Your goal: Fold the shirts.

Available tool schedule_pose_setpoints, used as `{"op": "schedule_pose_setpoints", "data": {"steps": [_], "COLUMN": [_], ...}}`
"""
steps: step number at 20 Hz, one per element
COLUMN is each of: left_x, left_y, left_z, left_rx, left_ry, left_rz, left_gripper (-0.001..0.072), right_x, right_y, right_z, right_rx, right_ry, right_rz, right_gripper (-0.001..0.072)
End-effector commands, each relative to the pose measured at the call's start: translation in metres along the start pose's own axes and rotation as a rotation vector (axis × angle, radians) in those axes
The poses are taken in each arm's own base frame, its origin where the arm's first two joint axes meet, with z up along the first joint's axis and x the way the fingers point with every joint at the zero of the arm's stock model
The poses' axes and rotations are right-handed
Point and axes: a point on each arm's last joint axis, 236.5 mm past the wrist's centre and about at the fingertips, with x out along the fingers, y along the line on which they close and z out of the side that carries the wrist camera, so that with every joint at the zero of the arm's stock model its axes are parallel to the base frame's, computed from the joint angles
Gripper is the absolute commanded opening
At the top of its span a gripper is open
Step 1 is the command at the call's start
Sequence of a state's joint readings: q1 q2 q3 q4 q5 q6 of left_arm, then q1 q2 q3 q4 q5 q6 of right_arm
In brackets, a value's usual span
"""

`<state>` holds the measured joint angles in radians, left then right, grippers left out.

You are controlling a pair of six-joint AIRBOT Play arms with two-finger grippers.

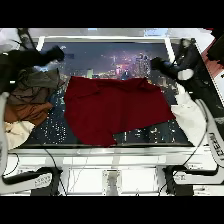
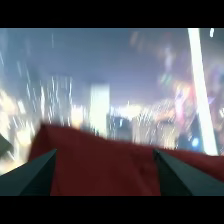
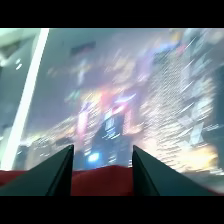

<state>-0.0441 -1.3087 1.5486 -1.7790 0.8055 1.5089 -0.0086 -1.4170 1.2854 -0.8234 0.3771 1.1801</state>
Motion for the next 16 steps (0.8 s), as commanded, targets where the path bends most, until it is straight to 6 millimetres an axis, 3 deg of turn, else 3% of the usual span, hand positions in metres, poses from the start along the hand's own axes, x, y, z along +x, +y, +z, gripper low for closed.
{"op": "schedule_pose_setpoints", "data": {"steps": [1,3,5,6,8,10,12,14,16], "left_x": [-0.113,-0.188,-0.247,-0.269,-0.287,-0.276,-0.250,-0.206,-0.164], "left_y": [0.007,0.039,0.073,0.090,0.112,0.119,0.121,0.100,0.065], "left_z": [0.032,0.018,-0.015,-0.045,-0.116,-0.180,-0.240,-0.294,-0.332], "left_rx": [0.191,0.241,0.132,0.021,-0.205,-0.442,-0.601,-0.671,-0.783], "left_ry": [-0.085,-0.076,-0.071,-0.066,-0.045,-0.038,0.044,0.204,0.301], "left_rz": [0.120,0.288,0.439,0.504,0.565,0.555,0.554,0.465,0.301], "left_gripper": [0.0700,0.0700,0.0700,0.0700,0.0700,0.0700,0.0700,0.0699,0.0700], "right_x": [-0.066,-0.106,-0.140,-0.153,-0.171,-0.181,-0.184,-0.183,-0.183], "right_y": [-0.035,-0.059,-0.080,-0.091,-0.106,-0.112,-0.111,-0.104,-0.100], "right_z": [0.028,0.023,0.008,0.000,-0.020,-0.041,-0.065,-0.090,-0.110], "right_rx": [-0.065,-0.057,-0.044,-0.023,0.027,0.074,0.099,0.133,0.166], "right_ry": [0.042,0.126,0.216,0.244,0.283,0.313,0.360,0.423,0.469], "right_rz": [-0.052,-0.088,-0.127,-0.147,-0.174,-0.182,-0.175,-0.139,-0.115], "right_gripper": [0.0424,0.0424,0.0424,0.0424,0.0424,0.0424,0.0424,0.0425,0.0425]}}
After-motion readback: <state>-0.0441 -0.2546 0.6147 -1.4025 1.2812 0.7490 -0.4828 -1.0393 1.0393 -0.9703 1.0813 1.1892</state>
